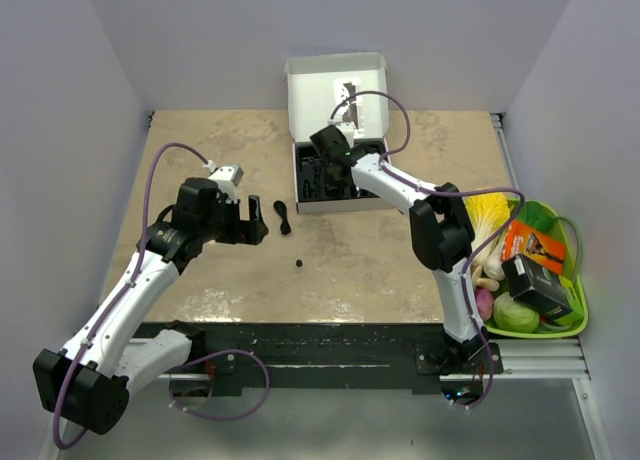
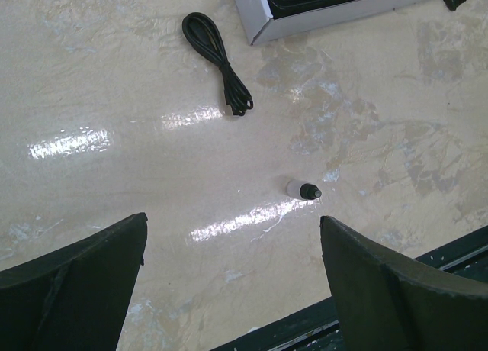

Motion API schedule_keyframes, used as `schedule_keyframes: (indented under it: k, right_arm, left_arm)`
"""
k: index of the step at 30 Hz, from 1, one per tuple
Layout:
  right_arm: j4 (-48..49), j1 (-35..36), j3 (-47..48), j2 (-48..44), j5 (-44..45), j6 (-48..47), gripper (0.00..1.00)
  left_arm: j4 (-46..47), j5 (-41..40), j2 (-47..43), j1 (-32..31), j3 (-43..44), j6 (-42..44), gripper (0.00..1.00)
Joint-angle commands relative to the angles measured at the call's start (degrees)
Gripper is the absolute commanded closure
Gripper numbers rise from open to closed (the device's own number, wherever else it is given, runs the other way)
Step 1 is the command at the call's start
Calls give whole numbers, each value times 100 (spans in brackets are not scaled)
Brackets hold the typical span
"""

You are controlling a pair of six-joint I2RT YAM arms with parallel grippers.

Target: Sort the hair-cutting tools

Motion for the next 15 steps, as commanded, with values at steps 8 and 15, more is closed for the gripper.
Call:
schedule_keyframes:
  k: [8,15]
  right_arm:
    - [29,27,1,12,65,56,100]
    - [82,27,-218,82,-5,144,100]
  left_arm:
    - [121,31,-24,1,158,60,0]
    - [138,22,-77,1,70,42,0]
